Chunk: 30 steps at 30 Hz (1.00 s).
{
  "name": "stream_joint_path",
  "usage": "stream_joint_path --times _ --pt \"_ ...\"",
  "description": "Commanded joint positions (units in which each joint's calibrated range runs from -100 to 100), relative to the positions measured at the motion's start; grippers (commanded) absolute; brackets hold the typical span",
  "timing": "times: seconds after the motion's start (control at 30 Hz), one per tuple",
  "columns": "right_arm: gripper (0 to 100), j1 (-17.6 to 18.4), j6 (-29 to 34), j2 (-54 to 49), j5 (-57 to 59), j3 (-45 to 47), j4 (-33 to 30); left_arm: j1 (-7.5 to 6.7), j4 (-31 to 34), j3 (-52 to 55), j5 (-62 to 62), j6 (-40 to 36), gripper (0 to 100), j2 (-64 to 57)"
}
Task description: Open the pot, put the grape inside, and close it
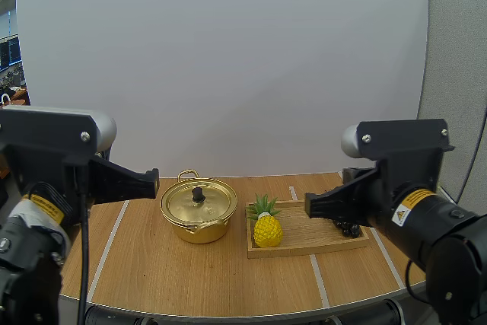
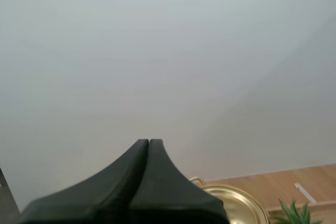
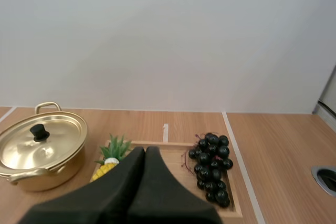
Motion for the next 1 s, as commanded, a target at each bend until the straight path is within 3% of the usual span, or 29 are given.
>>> stream_joint_path --times 0.0,0.27,0.57,0.83,0.9,0.97 --pt "0 -0.23 1.41 0.0 6.95 -2.15 -2.48 0.0 -1.78 -2.08 9.71 0.2 0 0.0" --pt "0 -0.23 1.41 4.76 13.86 -2.45 -4.55 0.0 -1.77 -2.15 13.73 0.2 0 10.41" --pt "0 -0.23 1.41 16.65 10.68 -2.45 -4.55 0.0 -2.28 -3.82 9.84 3.02 0 26.4" --pt "0 -0.23 1.41 25.68 5.6 -2.45 -5.72 0.0 -9.23 -7.36 6.49 11.02 0 35.93" --pt "0 -0.23 1.41 27.83 4.41 -2.45 -6.12 0.0 -11.08 -8.21 6.31 12.04 6 38.81" --pt "0 -0.23 1.41 28.49 3.86 -2.45 -6.12 0.0 -12.15 -8.48 5.11 12.03 22 41.43"
